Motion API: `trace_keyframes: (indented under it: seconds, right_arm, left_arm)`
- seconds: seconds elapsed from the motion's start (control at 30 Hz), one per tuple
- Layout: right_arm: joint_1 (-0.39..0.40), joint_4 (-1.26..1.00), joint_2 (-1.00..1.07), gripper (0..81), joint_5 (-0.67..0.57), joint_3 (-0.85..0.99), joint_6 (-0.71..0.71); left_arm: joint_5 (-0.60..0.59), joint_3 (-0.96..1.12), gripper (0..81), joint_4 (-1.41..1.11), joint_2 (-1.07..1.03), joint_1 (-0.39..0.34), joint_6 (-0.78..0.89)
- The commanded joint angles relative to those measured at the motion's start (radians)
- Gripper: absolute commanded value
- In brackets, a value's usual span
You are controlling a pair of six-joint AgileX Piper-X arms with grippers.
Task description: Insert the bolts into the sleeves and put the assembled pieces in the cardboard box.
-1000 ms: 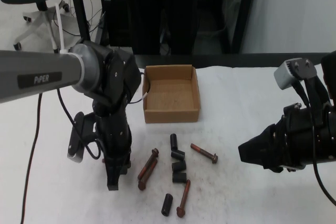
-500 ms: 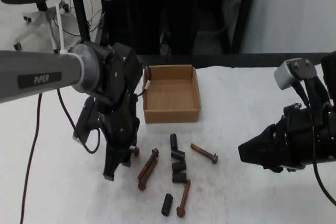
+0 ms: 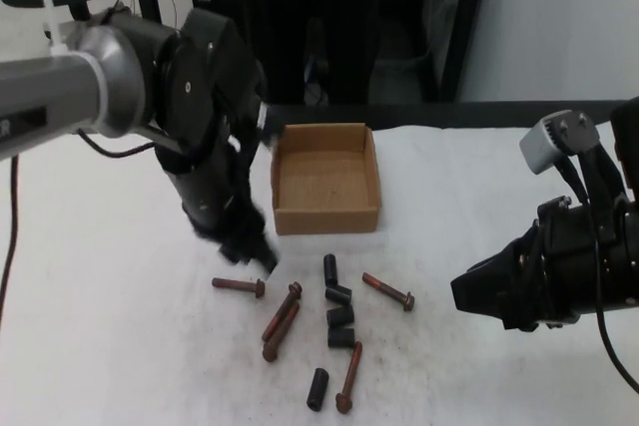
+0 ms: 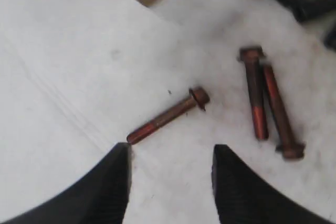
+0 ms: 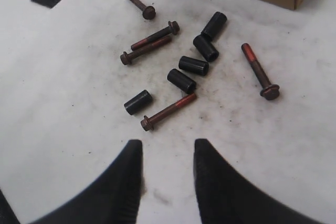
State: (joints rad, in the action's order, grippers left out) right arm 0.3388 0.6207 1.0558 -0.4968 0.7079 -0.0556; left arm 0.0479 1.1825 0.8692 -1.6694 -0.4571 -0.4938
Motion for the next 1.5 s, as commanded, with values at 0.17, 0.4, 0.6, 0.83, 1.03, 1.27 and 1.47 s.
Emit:
trace_keyframes:
  seconds: [0.17, 0.4, 0.6, 0.83, 1.03, 1.27, 1.47]
  right_arm:
    - [-0.002, 0.004, -0.002, 32.0, -0.011, 0.007, -0.017]
    - [-0.002, 0.004, -0.002, 32.0, -0.018, 0.007, -0.017]
    - [-0.002, 0.004, -0.002, 32.0, -0.018, 0.007, -0.021]
    - [-0.002, 0.004, -0.002, 32.0, -0.018, 0.007, -0.028]
    - [-0.002, 0.013, -0.002, 32.0, -0.018, 0.007, -0.036]
    - [-0.002, 0.058, -0.002, 32.0, -0.018, 0.007, -0.076]
    - [-0.002, 0.053, -0.002, 32.0, -0.018, 0.007, -0.079]
  left_arm:
    - [-0.204, 0.001, 44.8, -0.003, -0.014, -0.003, -0.323]
    - [-0.206, 0.001, 40.0, -0.03, -0.019, 0.01, -0.555]
    - [-0.206, 0.001, 25.0, -0.049, -0.085, 0.04, -0.607]
    - [-0.199, 0.001, 25.1, -0.124, -0.155, 0.058, -0.605]
    - [-0.199, 0.001, 25.1, -0.177, -0.156, 0.057, -0.605]
    - [-0.168, 0.003, 25.1, -0.108, -0.157, 0.07, -0.605]
    - [-0.14, 0.003, 25.1, -0.086, -0.155, 0.07, -0.672]
